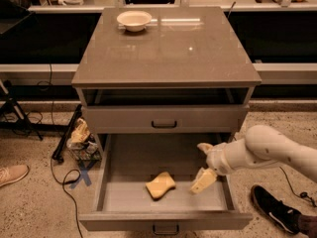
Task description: Pick sponge from middle drawer and place on counter
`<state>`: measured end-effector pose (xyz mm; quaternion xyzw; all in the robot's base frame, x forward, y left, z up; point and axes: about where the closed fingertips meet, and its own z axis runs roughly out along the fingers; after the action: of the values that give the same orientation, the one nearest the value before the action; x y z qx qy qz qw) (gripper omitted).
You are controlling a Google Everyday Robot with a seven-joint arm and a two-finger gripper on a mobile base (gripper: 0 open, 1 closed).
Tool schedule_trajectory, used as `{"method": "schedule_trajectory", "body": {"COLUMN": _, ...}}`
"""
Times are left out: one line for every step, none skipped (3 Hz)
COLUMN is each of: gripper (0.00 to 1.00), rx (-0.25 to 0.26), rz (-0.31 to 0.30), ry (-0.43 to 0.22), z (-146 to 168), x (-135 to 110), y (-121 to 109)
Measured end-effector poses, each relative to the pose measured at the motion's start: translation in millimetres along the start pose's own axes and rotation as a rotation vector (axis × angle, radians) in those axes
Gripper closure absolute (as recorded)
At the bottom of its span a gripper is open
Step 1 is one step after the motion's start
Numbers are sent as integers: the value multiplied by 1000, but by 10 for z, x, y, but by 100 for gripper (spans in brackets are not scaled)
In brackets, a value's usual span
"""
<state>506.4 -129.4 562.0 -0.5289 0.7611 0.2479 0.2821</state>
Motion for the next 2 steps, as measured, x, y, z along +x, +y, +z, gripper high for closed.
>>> {"method": "schedule_trajectory", "body": {"gripper": 0, "rx": -61, "rz": 61, "ry": -27, "z": 627, "x": 125, "y": -49}}
{"method": "schedule_trajectory", "body": {"gripper": 0, "rx": -57, "rz": 52, "ry": -35, "z": 687, "x": 139, "y": -43}}
